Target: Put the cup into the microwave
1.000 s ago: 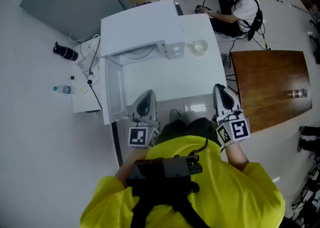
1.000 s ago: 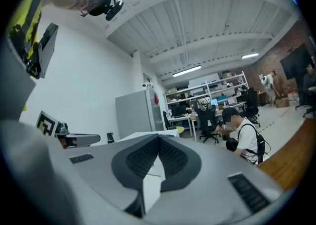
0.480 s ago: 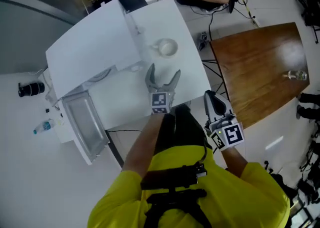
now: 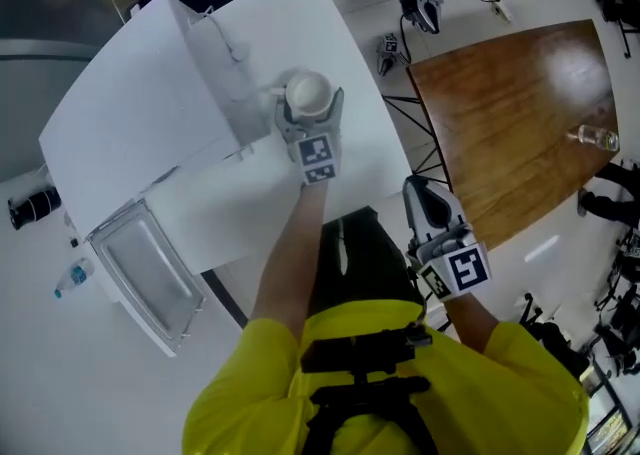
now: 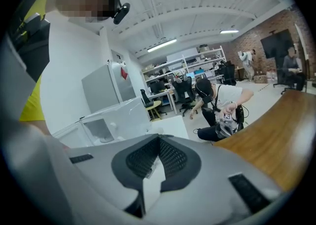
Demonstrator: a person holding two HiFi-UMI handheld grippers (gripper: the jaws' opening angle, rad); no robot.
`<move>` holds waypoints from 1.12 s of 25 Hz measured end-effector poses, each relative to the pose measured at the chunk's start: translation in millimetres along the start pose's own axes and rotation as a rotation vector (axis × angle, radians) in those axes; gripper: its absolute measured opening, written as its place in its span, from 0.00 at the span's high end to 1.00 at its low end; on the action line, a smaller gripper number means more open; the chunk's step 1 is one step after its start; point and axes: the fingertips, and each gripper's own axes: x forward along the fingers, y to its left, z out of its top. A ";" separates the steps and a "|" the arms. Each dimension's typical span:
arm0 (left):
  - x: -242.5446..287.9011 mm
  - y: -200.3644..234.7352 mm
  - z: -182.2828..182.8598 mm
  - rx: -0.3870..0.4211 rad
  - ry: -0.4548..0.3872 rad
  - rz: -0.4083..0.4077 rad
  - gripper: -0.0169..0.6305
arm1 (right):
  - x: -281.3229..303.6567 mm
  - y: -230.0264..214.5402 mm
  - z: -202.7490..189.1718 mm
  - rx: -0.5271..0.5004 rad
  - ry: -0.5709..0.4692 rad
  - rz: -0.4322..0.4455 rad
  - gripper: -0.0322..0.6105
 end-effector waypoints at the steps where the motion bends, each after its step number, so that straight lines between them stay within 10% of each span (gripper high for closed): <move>1: 3.3 0.4 1.5 0.001 0.000 0.003 0.27 | 1.3 1.0 1.4 -0.001 -0.003 -0.003 0.94; 8: -18.7 -23.0 -0.2 0.039 -0.003 -0.078 0.28 | 5.7 5.5 -3.3 -0.027 0.011 0.012 0.94; 16: -173.3 -59.5 -18.2 0.038 0.028 -0.229 0.28 | 27.0 39.5 -0.4 -0.086 0.045 0.061 0.94; 28: -273.1 253.0 27.9 0.025 -0.047 0.235 0.28 | 80.9 243.2 -41.6 -0.170 0.114 0.417 0.94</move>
